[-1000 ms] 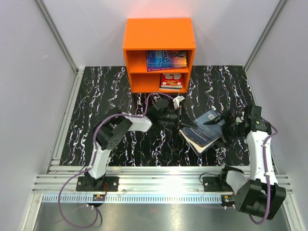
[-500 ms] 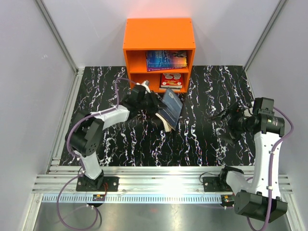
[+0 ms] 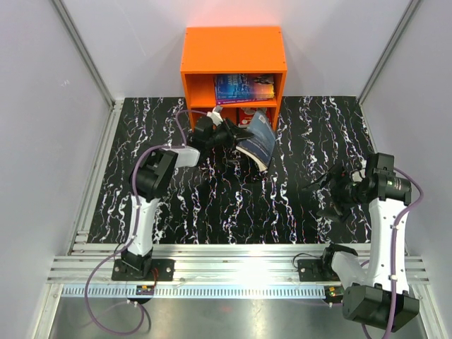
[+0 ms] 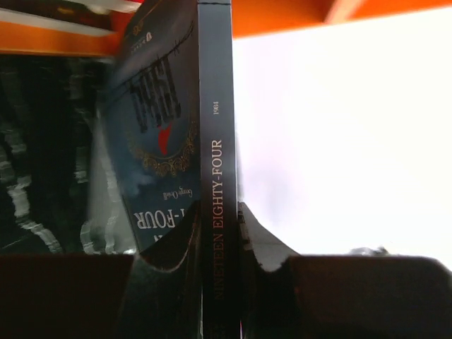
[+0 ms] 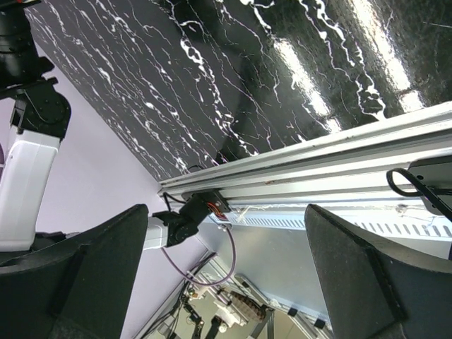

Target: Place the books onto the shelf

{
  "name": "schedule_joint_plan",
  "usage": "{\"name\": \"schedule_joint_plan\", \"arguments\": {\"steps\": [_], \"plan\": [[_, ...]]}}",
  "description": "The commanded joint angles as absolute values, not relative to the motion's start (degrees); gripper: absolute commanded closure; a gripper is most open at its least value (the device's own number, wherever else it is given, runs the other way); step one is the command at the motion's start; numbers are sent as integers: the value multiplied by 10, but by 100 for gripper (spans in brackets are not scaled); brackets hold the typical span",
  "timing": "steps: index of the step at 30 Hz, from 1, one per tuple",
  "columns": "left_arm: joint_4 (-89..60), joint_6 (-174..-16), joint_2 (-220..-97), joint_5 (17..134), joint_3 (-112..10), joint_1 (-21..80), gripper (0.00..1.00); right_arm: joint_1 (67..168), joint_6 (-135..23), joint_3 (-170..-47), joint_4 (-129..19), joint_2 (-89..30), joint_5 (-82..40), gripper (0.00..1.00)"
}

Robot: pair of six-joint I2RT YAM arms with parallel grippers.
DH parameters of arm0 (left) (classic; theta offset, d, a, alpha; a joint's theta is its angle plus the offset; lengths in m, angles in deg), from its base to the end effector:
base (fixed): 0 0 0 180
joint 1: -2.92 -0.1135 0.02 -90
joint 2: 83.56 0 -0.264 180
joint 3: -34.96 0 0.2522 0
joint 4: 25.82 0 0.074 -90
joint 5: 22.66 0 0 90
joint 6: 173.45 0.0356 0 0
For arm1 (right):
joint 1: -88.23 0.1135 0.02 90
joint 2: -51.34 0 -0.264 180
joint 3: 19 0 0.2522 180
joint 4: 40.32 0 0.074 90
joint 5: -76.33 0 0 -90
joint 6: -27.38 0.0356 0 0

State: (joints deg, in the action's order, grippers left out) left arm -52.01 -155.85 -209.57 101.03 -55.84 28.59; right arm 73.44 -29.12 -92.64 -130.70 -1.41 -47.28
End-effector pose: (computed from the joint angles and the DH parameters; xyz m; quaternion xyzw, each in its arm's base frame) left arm 0.4273 -0.2273 0.1654 -0.1159 0.7428 -0.6138 0.2410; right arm 0.1328 -0.0147 0.3165 0.3384 0.8806 0.3084 0.1219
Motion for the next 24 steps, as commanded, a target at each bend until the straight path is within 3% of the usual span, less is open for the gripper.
{"name": "schedule_joint_plan", "arguments": {"steps": [1,9,16,24], "plan": [[-739,-1617,-2094,1002,-598,270,100,735,-307,-923,-1322,-16,-470,0],[-889,-1697,-2113,956,-555,232,100,735,-310,-914,-1313,-28,-477,0],[-887,-1668,-2062,885,-442,201,100,736,-310,-913,-1311,-34,-479,0],[-854,-1674,-2089,823,-471,230,100,740,-302,-899,-1298,-41,-490,0]]}}
